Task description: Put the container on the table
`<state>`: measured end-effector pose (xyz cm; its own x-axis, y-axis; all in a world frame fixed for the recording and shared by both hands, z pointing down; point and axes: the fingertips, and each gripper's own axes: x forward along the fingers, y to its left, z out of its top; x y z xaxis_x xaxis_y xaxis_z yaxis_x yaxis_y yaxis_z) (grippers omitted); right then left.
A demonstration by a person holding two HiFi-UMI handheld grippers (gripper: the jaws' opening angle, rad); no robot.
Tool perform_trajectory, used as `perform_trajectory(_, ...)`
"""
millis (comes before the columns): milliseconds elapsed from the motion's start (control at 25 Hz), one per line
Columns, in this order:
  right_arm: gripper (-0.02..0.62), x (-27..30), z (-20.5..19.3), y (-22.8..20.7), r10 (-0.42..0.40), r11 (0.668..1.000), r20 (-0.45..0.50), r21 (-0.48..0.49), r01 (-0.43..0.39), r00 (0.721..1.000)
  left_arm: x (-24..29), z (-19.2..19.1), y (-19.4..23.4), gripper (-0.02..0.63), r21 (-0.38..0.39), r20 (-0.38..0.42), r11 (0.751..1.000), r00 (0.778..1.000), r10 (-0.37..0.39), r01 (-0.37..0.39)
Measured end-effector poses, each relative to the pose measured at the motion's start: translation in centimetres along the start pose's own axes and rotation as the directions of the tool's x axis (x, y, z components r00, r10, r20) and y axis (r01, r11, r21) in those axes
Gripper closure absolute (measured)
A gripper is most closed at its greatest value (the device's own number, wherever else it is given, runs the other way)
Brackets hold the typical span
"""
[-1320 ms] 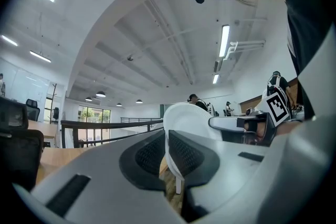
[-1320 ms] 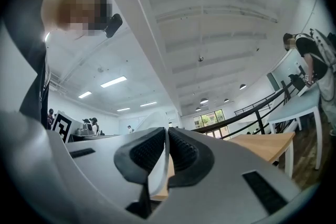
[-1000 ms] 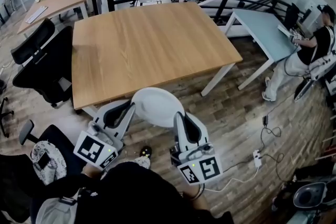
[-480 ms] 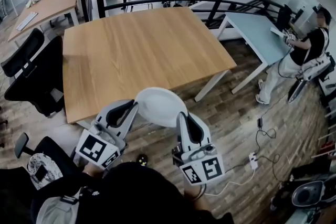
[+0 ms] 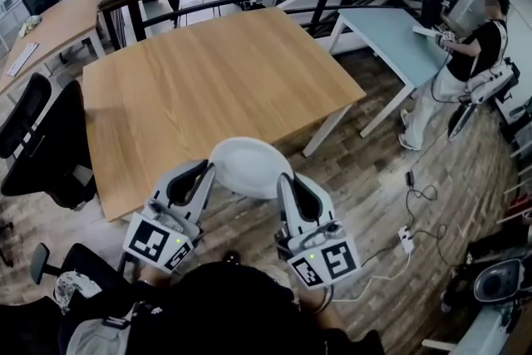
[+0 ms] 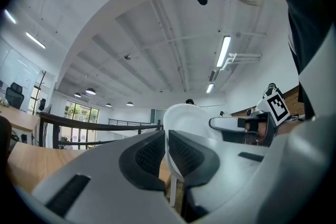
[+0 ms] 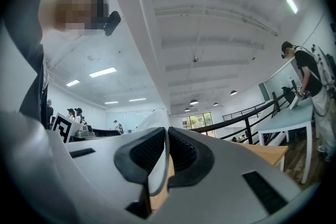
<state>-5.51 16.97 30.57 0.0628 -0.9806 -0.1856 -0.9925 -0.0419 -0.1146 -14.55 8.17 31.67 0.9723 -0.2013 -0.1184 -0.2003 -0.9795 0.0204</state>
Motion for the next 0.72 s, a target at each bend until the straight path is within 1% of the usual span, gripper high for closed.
perform_trajectory(240, 0.563, 0.6, -0.6, -0.4, -0.001, 1.000, -0.026, -0.011, 0.000, 1.000, 0.4, -0.4, 0.7, 0.581, -0.020, 0.010, 1.000, 1.000, 0.006, -0.006)
perform_trajectory(400, 0.563, 1.9, -0.6, -0.9, 0.023, 0.999, -0.033, -0.023, -0.024, 0.999, 0.7, -0.5, 1.5, 0.581, -0.025, 0.018, 0.999, 0.999, 0.028, -0.028)
perform_trajectory(720, 0.563, 6.5, -1.8, -2.5, 0.140, 0.990, -0.051, 0.011, -0.140, 0.989, 2.4, -1.1, 4.8, 0.581, -0.007, 0.009, 0.988, 0.988, 0.152, -0.152)
